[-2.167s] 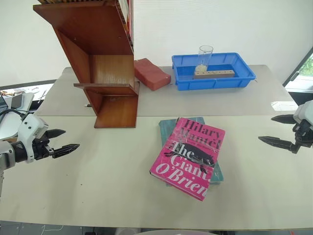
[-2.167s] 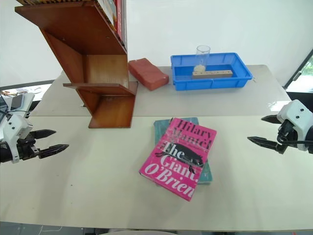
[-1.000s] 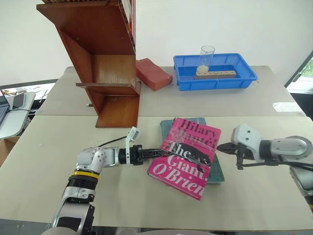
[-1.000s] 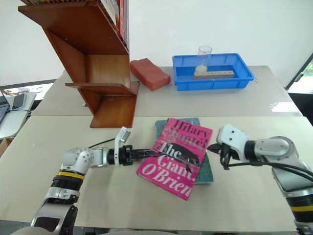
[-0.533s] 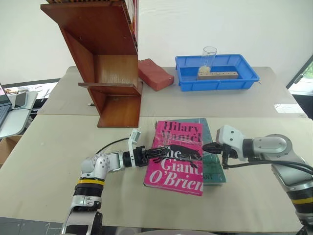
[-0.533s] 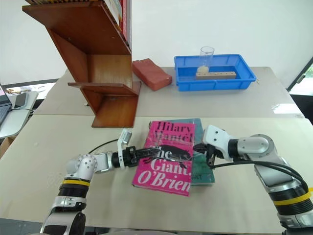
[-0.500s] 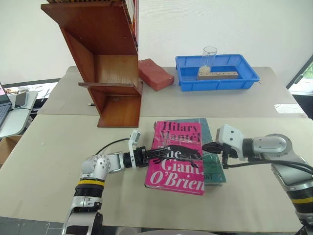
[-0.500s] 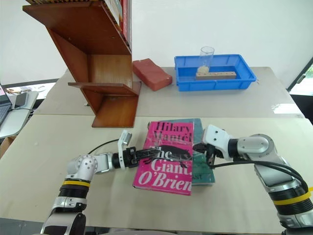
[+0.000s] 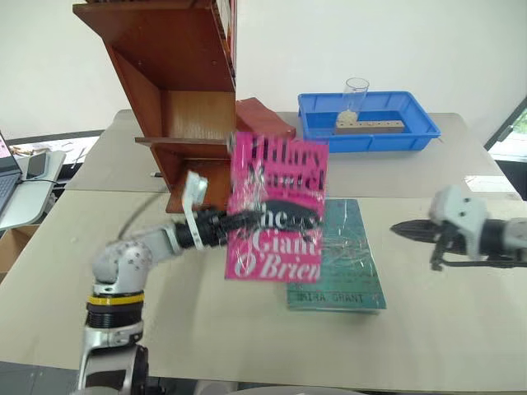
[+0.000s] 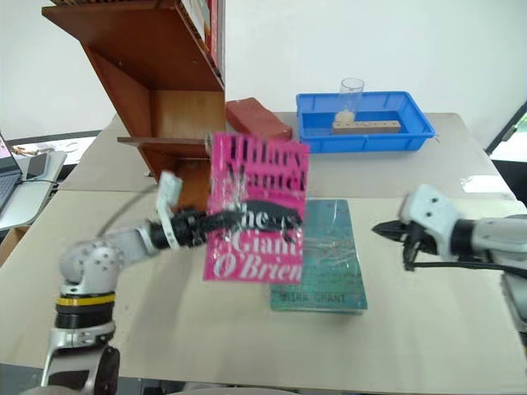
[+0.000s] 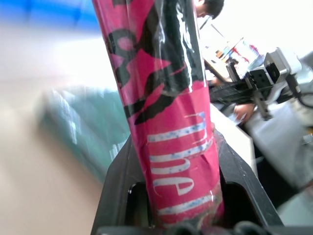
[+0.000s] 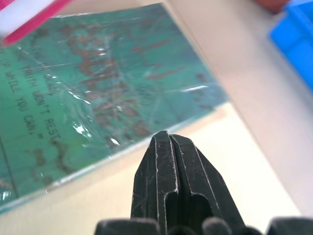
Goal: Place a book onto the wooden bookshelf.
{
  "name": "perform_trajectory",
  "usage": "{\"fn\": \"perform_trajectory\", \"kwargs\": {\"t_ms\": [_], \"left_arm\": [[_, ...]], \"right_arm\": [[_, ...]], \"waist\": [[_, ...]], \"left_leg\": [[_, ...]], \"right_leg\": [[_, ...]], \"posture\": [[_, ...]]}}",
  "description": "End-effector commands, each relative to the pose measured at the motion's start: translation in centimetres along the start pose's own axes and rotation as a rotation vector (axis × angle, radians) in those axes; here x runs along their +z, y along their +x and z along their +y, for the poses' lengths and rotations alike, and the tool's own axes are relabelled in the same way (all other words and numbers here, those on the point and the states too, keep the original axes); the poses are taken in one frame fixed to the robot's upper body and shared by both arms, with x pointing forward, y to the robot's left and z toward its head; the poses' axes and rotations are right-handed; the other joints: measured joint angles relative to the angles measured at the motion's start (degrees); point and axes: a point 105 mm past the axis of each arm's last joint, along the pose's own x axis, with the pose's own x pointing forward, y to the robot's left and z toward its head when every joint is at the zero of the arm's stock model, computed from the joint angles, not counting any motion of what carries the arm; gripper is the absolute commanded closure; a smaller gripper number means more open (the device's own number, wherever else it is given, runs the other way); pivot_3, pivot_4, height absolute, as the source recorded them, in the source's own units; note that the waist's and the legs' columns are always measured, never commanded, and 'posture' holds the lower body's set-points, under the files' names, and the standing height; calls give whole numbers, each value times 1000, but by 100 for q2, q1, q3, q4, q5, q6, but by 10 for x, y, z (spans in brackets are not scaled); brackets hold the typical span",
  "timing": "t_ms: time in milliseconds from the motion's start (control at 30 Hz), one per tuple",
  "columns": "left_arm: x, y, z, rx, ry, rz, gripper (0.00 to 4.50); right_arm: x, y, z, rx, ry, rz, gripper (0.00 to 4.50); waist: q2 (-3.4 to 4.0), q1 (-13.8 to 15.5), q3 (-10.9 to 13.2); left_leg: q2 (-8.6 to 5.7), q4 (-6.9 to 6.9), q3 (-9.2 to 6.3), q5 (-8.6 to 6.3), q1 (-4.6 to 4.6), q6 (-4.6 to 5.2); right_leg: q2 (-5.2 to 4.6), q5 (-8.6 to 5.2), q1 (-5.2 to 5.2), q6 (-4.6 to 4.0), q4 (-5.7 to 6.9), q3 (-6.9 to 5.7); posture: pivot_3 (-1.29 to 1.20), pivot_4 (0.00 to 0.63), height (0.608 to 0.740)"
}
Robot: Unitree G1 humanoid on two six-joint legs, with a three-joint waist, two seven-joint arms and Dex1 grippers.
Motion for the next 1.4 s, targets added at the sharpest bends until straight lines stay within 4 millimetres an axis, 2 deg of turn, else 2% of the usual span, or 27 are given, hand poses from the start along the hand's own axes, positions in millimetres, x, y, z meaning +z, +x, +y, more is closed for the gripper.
{"fn": "perform_trajectory", "kwargs": {"t_ms": [33, 133, 233, 300, 467, 633, 833, 1100, 1333, 1400], "left_arm": [[40, 17, -33, -102, 473, 12, 3734], [75, 31, -43, -50, 909, -40, 3734], [95, 35, -33, 50, 1342, -16, 3734], [110, 33, -21, 130, 1572, 25, 3734], [138, 22, 0, 225, 1872, 138, 3734], [146, 5, 30, 302, 1959, 310, 3734], [143, -18, 54, 362, 1914, 528, 3734], [125, -39, 71, 378, 1758, 713, 3734], [127, -51, 76, 438, 1728, 756, 3734], [127, -55, 77, 448, 1714, 764, 2693]], "right_arm": [[22, -25, -9, -50, -4, -54, 4500], [35, -33, -14, -86, 2, -98, 4500], [49, -33, -15, -98, 4, -156, 4500], [64, -32, -14, -91, 7, -218, 4500], [96, -30, -17, -85, 0, -327, 4500], [114, -24, -22, -83, -14, -379, 4500], [129, -18, -26, -66, -32, -425, 4500], [141, -13, -30, -48, -54, -456, 4500], [143, -9, -29, -35, -55, -467, 4500], [142, -8, -29, -34, -56, -467, 4500]], "waist": [[6, -2, 5], [16, 2, 13], [16, -9, 13], [22, -30, 15], [29, -28, 40], [24, 1, 52], [38, 2, 66], [55, -11, 56], [60, -1, 53], [61, -5, 52]], "left_leg": [[0, 0, 0, 0, 0, 0], [-2, -1, 3, 1, -7, -1], [-1, -3, 3, 1, -5, 0], [-1, -6, 5, 1, -2, 0], [-1, -7, 6, 1, -11, 1], [-1, -6, 7, 1, -21, 1], [2, -6, 7, 1, -28, 2], [5, -6, 11, 4, -50, 6], [6, -6, 12, 8, -54, 14], [6, -6, 12, 9, -54, 14]], "right_leg": [[0, 0, -1, 0, -1, 0], [0, 4, -6, 0, -5, 4], [1, 5, -2, 0, -10, 7], [2, 6, -3, -1, -10, 13], [3, 6, -18, 5, -8, 14], [1, 9, -26, 12, -9, 12], [2, 6, -40, 17, 4, 8], [3, 9, -84, 12, 31, 8], [4, 9, -103, 12, 54, 9], [4, 9, -105, 12, 58, 9]], "posture": [[0, 150, 649], [0, 150, 649], [0, 150, 649], [0, 150, 649], [0, 150, 649], [0, 150, 649], [0, 150, 649], [0, 150, 649], [0, 150, 649], [0, 150, 649]]}}
